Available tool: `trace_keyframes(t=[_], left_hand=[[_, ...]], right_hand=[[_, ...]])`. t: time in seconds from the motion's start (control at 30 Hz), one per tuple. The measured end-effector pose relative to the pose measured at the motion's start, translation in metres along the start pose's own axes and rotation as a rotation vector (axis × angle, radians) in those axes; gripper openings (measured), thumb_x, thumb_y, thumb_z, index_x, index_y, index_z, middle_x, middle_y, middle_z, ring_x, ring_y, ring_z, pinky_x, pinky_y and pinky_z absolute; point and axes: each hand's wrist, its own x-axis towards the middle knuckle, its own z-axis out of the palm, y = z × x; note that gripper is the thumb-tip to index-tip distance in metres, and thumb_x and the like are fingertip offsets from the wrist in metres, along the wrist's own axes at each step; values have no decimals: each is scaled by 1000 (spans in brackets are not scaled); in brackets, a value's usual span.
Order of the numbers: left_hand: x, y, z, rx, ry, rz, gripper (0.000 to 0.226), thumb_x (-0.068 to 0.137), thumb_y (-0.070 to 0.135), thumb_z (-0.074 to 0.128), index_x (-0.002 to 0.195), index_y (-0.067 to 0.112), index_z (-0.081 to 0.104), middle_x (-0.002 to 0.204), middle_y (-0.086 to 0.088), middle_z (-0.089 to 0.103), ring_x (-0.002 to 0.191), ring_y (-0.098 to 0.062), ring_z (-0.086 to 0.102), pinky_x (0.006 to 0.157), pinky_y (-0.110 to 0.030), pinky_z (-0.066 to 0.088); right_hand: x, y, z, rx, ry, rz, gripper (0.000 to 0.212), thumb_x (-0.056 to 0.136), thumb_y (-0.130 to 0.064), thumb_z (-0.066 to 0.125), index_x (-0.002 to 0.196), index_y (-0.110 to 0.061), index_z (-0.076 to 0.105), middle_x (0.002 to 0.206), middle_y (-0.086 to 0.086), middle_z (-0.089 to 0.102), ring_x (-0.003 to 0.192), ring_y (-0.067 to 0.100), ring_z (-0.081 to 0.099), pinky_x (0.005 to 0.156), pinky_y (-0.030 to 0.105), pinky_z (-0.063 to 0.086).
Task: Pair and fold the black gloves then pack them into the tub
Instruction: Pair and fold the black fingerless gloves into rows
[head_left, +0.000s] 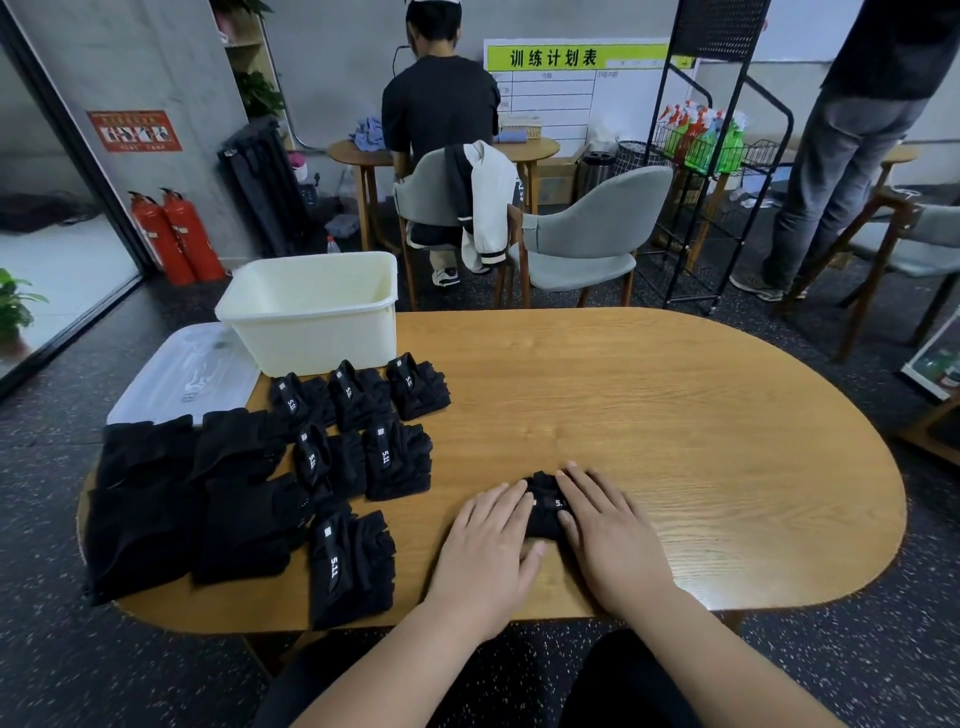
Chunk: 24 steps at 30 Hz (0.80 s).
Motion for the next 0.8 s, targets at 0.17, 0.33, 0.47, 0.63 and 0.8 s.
trace_keyframes(t=[0.17,0.33,0.47,0.63,0.8], left_hand=[[-2,5,-8,75,-2,126,70,111,53,23,170,21,3,176,5,-21,160,-13,-25,132,-42,-6],[1,3,-2,130,-22,158,70,110,53,28,170,20,10,178,2,-11,161,-16,-20,130,-45,-1],[5,1,-1,70,-150,122,74,110,59,20,170,22,-4,176,6,-18,157,-8,-28,132,-43,-5],[15,-1,-13,123,-217,137,76,109,61,20,169,22,-5,175,5,-19,159,-11,-24,131,-40,-10],[16,-10,-27,119,-248,154,72,110,59,22,170,24,4,177,7,-9,161,-12,-16,132,-42,-5]], right_hand=[[1,-2,3,17,-62,41,68,106,-56,6,166,-30,26,173,-13,17,162,17,9,129,42,22],[1,-4,1,15,-101,73,70,104,-59,1,168,-35,14,174,-17,4,163,19,-4,131,43,12],[2,-6,-3,3,-152,81,72,101,-59,-5,168,-36,4,175,-17,-4,162,21,-10,131,43,7],[7,-6,-10,40,-215,93,76,97,-64,-8,168,-36,-1,175,-17,-7,162,23,-13,131,44,3],[3,6,-21,128,-254,-24,70,103,-69,13,166,-43,-5,173,-21,0,162,15,-10,131,41,3]])
